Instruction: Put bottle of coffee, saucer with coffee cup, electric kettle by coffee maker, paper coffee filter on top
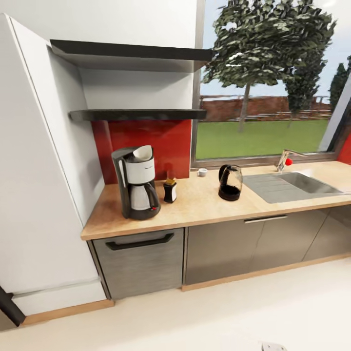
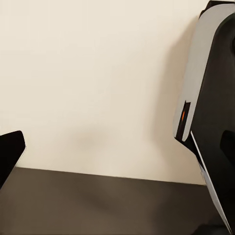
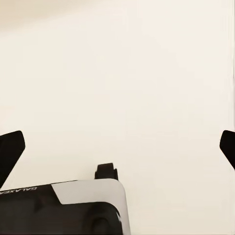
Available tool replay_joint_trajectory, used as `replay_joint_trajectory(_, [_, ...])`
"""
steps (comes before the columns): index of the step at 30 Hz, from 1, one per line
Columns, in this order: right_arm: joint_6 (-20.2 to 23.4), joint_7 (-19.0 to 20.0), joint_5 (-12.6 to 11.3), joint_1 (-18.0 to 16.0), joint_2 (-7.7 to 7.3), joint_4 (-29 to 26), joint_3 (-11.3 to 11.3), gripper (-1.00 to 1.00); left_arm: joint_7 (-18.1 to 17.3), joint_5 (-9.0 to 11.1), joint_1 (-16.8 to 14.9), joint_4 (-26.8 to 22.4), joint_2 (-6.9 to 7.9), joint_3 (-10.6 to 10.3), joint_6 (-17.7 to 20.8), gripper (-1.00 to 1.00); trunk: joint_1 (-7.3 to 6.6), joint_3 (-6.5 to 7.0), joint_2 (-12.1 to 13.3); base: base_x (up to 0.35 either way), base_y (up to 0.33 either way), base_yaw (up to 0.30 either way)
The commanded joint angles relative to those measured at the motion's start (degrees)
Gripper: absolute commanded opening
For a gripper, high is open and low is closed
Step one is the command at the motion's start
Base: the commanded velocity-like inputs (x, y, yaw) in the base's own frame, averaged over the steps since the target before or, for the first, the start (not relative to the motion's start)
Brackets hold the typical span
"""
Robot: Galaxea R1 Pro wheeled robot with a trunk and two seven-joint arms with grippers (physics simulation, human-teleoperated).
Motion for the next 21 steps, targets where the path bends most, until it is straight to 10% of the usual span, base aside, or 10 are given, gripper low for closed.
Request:
replay_joint_trajectory(1, [0.27,0.09,-0.56,-0.01,-0.02,-0.08,0.24,1.00,0.06,0.48,-0.01,-0.05,0.00,0.01,0.03,1.00,0.03,-0.11,-0.10,0.000,0.000,-0.240])
replay_joint_trajectory(21, [0.26,-0.30,-0.57,1.64,2.55,-0.10,0.56,1.00,0.24,0.63,0.16,-0.04,-0.27,0.27,-0.31,1.00,0.03,-0.11,-0.10,0.004,0.000,-0.079])
